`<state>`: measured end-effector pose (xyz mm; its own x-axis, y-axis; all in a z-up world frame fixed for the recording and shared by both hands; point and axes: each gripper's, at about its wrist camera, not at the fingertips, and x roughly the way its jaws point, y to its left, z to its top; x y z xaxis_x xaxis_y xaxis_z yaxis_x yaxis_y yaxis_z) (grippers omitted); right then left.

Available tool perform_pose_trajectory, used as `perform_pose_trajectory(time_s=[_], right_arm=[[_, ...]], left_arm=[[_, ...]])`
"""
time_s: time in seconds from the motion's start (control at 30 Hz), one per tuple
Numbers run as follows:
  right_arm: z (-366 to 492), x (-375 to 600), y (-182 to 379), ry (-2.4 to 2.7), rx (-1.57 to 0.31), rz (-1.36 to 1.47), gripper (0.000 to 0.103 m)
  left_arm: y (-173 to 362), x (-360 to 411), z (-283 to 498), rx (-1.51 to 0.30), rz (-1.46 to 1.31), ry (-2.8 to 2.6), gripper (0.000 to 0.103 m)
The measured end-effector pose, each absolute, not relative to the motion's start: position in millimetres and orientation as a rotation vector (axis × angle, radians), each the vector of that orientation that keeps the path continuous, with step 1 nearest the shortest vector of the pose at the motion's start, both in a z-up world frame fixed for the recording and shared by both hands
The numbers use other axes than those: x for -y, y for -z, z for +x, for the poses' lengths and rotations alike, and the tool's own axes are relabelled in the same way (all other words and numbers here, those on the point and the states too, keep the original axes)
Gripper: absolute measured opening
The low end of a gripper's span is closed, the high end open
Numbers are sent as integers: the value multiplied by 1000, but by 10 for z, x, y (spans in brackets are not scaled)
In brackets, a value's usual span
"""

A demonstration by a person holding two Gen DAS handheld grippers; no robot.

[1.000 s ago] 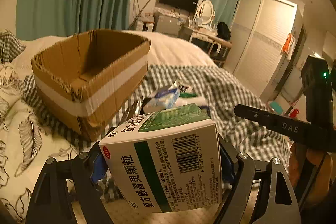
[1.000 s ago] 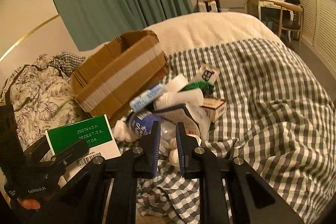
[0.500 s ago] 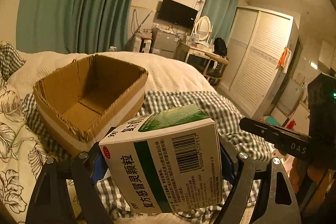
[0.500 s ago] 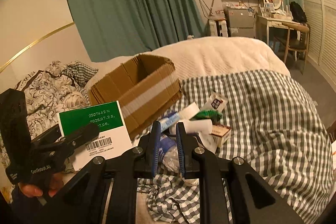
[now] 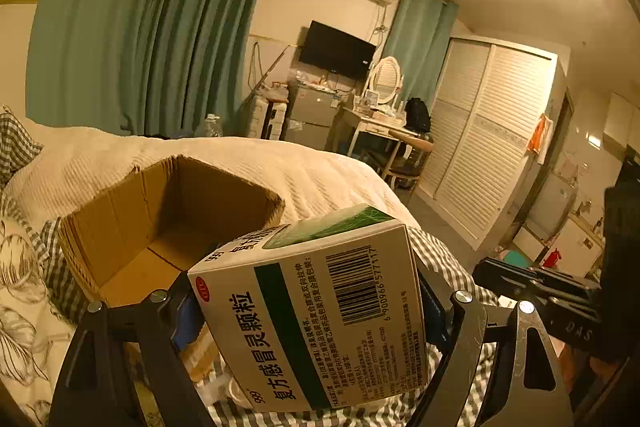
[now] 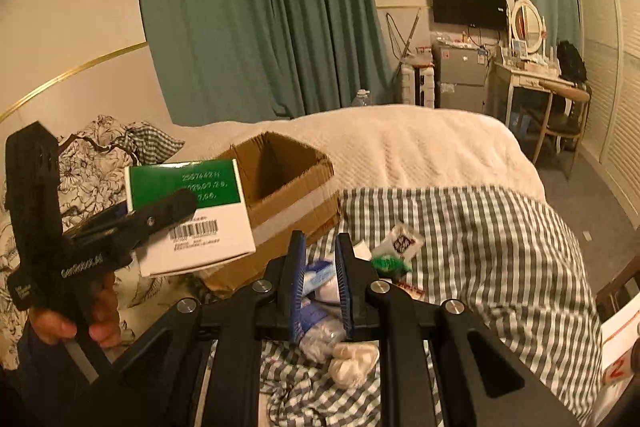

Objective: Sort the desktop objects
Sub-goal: 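Carry the green-white medicine box into the cardboard box and release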

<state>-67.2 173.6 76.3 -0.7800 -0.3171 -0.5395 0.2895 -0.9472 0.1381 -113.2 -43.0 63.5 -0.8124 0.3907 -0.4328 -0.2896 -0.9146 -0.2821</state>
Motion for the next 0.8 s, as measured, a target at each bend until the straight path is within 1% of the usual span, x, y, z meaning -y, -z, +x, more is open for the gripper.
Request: perform_pose_trajectory(time_s=[0.13,0.27,0.37,0.43,0.57,0.8], right_arm=[[-800,-1661,-913,2669,79,792,15],[-942,-1482,-1031,2649,48,759,15],[-1034,-1324,-1017,2612,36,767,15],[-1127,-1153,-982,2577,8,785,15],[-1343,-833,-834,2524,-38,833,15],[-1741,-195,-586,2443,-76,924,15]], left_arm=[[-798,522,-1359,317,-745,-2696,86],[-849,766,-1561,392,-768,-2745,86],[-734,989,-1585,401,-742,-2777,86],[-593,1127,-1641,417,-785,-2724,86],[-302,1487,-1789,540,-867,-2728,86],[-83,1743,-1855,538,-911,-2838,86]])
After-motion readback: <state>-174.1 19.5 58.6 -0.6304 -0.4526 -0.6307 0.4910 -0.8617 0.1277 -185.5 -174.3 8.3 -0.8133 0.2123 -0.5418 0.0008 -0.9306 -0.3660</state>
